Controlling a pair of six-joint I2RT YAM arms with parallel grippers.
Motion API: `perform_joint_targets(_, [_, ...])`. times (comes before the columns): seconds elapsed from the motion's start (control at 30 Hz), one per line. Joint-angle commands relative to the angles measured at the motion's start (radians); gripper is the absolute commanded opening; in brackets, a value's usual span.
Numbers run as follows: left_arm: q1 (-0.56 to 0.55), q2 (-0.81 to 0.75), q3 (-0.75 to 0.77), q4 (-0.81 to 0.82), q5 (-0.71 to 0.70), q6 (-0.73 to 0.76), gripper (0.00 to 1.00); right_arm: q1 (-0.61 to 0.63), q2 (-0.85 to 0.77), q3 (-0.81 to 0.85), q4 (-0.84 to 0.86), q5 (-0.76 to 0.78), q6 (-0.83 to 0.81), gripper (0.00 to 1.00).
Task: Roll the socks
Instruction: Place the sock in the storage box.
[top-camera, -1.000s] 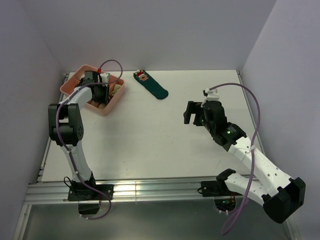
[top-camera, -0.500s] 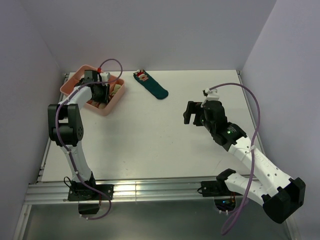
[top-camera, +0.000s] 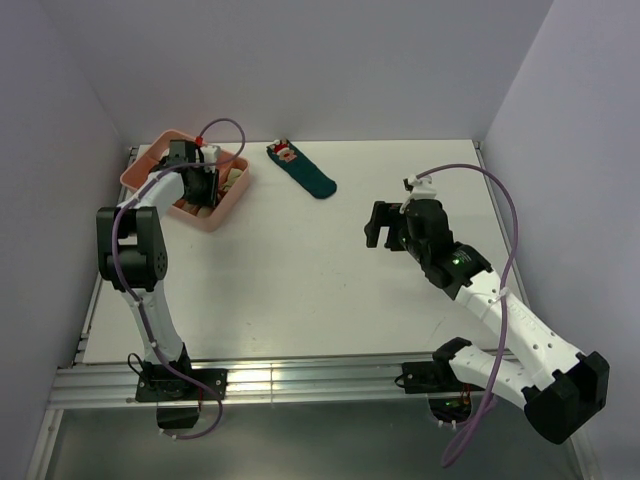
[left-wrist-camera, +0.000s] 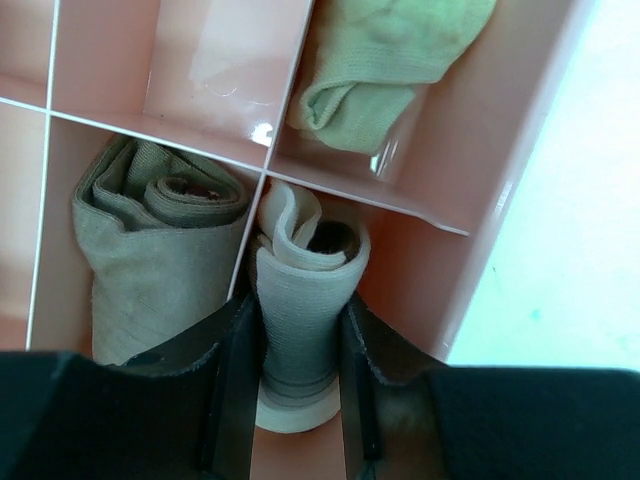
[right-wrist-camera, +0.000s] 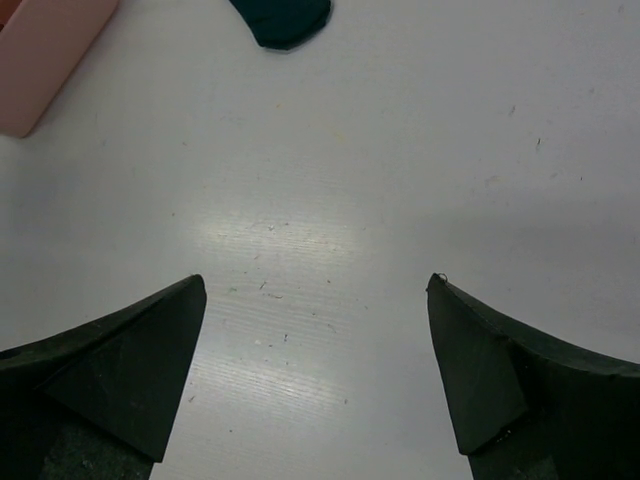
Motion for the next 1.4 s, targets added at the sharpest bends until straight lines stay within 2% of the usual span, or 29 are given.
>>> perform_joint_targets(0.0, [-0.004,0.029,0.026,-0.016,0.003,-0.012,0.35,-0.009,0.009,0.045,0.021,-0.002,-0.003,0.98])
perform_joint_targets(0.2, [-0.006,0.047,0.057,-0.034,0.000,-0.020,0.38,-0.009,0.023,0.054,0.025,-0.019,0.000,0.98])
perform_joint_targets(0.23, [-0.006,0.049,0.057,-0.036,0.003,-0.021,0.46,-0.009,0.023,0.054,0.027,-0.019,0.001,0.98])
perform_joint_targets(0.27, [-0.007,0.049,0.058,-0.034,0.006,-0.026,0.47,-0.009,0.023,0.054,0.029,-0.021,0.000,0.98])
perform_joint_targets(0.67, [-0.016,-0.013,0.128,-0.108,-0.066,-0.040,0.47,-0.009,0.036,0.071,0.041,-0.044,-0.005,0.97])
perform_joint_targets(0.87, [-0.023,-0.031,0.063,-0.082,-0.056,-0.051,0.46,-0.011,0.032,0.071,0.036,-0.056,-0.003,0.97])
perform_joint_targets(1.0, [-0.027,-0.010,0.026,-0.059,-0.053,-0.055,0.41,-0.009,0.027,0.066,0.033,-0.062,0.003,0.97])
perform_joint_targets(1.2, [-0.029,0.053,0.025,-0.045,-0.069,-0.071,0.44,-0.011,0.023,0.060,0.030,-0.073,0.014,0.96])
perform_joint_targets(1.37, [-0.035,-0.054,-0.018,0.019,-0.101,-0.072,0.42,-0.009,0.004,0.054,0.024,-0.068,0.018,0.96])
